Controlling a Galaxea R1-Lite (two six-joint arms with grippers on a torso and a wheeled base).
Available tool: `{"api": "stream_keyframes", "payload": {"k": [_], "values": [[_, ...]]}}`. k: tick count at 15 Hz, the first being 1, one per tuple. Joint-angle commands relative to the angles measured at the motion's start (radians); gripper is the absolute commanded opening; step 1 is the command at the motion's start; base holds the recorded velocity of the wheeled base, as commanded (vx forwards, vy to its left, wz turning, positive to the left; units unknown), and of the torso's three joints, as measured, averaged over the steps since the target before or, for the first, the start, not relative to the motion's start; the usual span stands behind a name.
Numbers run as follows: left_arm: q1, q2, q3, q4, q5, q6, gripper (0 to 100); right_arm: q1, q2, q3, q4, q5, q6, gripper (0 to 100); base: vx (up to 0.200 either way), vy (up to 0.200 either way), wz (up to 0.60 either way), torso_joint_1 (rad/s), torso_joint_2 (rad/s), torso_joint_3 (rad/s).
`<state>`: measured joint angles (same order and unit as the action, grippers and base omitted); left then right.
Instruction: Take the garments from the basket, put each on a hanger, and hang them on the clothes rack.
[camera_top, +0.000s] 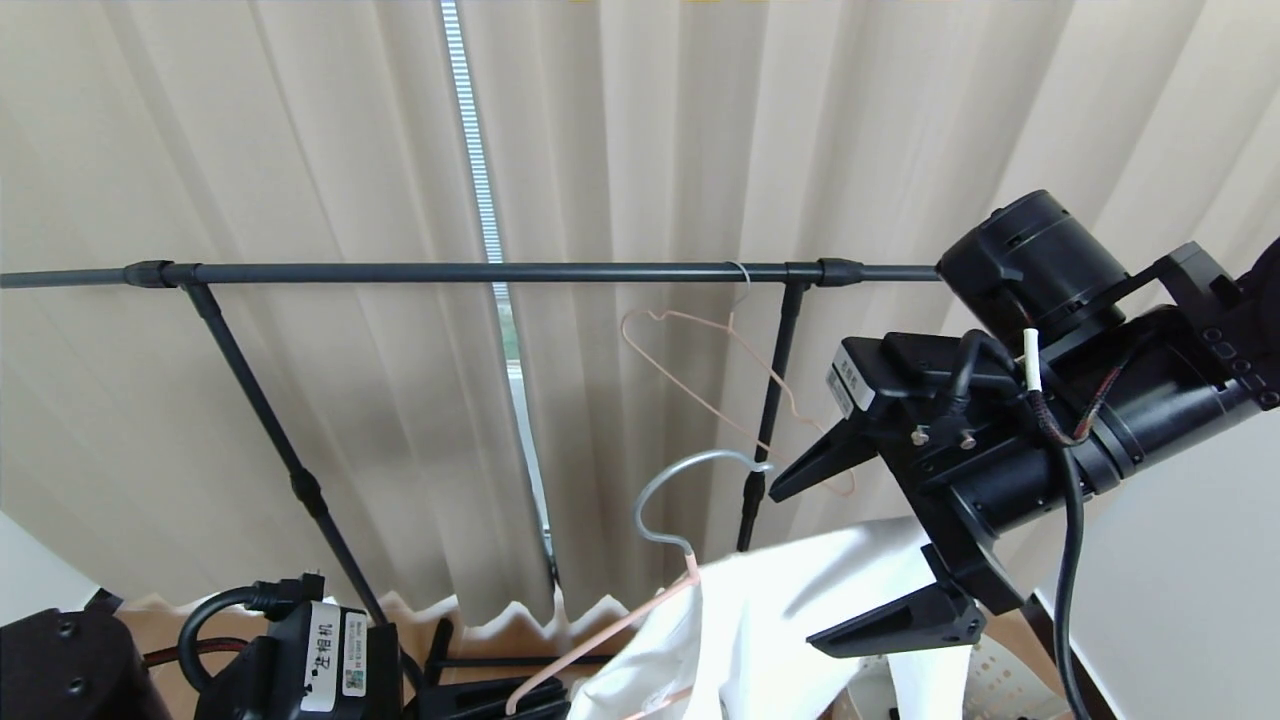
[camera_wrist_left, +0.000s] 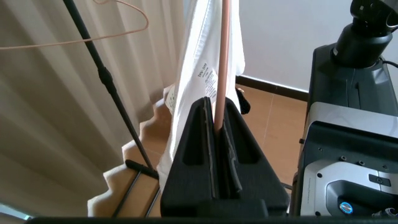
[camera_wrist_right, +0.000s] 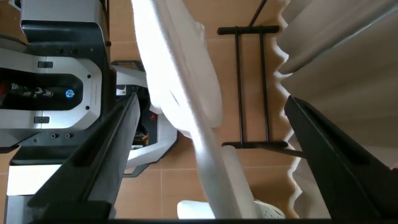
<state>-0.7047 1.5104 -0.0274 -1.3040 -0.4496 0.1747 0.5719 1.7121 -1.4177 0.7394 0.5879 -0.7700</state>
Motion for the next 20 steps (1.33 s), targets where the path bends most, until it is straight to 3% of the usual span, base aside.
{"api": "stream_keyframes", "payload": {"k": [1,2,8,11,16,17,20], "values": [[0.001,-0.003,0.001,0.0,0.0,0.0,0,0.0,0.014,-0.001,0.0,0.0,-0.002,100,0.0,0.0,0.0,0.0,0.0,0.0],[0.001,-0.003,0.001,0.0,-0.001,0.0,0,0.0,0.014,-0.001,0.0,0.001,0.0,0,0.0,0.0,0.0,0.0,0.0,0.0],[-0.006,-0.003,0.006,0.0,-0.001,0.003,0,0.0,0.007,-0.003,-0.002,0.001,0.001,0,0.0,0.0,0.0,0.0,0.0,0.0],[-0.006,-0.001,0.015,0.0,0.0,0.08,0,0.0,0.001,-0.001,0.0,0.001,0.001,0,0.0,0.0,0.0,0.0,0.0,0.0],[-0.006,0.004,0.012,0.0,0.0,0.081,0,0.0,-0.005,-0.001,0.0,0.001,0.003,0,0.0,0.0,0.0,0.0,0.0,0.0],[-0.004,0.005,0.009,0.0,0.0,0.08,100,0.0,-0.009,-0.001,0.0,0.001,0.003,0,0.0,0.0,0.0,0.0,0.0,0.0],[0.001,-0.001,0.006,0.0,0.002,0.077,100,0.0,-0.023,0.005,0.003,0.001,0.003,0,0.0,0.0,0.0,0.0,0.0,0.0]]}}
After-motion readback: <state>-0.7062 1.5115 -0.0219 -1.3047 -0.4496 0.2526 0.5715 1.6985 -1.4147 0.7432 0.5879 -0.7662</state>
